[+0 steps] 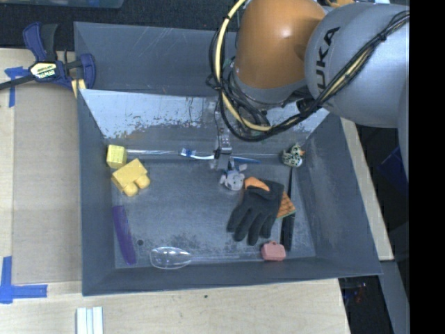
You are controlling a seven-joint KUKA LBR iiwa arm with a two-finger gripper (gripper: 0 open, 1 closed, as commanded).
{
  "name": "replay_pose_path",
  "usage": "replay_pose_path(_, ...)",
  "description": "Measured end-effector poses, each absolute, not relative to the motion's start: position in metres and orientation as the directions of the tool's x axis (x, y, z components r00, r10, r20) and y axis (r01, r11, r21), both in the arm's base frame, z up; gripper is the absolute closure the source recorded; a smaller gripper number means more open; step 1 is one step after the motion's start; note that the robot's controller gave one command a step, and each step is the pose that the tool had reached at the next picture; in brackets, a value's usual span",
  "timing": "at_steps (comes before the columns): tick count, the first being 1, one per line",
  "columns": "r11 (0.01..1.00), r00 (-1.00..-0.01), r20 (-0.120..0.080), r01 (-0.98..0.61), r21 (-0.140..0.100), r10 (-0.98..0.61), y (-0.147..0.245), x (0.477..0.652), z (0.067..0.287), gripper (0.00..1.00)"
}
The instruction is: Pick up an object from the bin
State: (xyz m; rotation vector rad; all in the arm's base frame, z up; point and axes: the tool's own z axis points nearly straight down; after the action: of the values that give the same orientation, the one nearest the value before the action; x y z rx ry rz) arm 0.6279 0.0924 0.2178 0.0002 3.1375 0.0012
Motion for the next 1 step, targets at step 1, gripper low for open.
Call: replay_pose_path(1, 0.998, -0.998, -0.007, 0.064, 0.002, 0.064, 0.1408, 0.6186, 0.1379, 0.00)
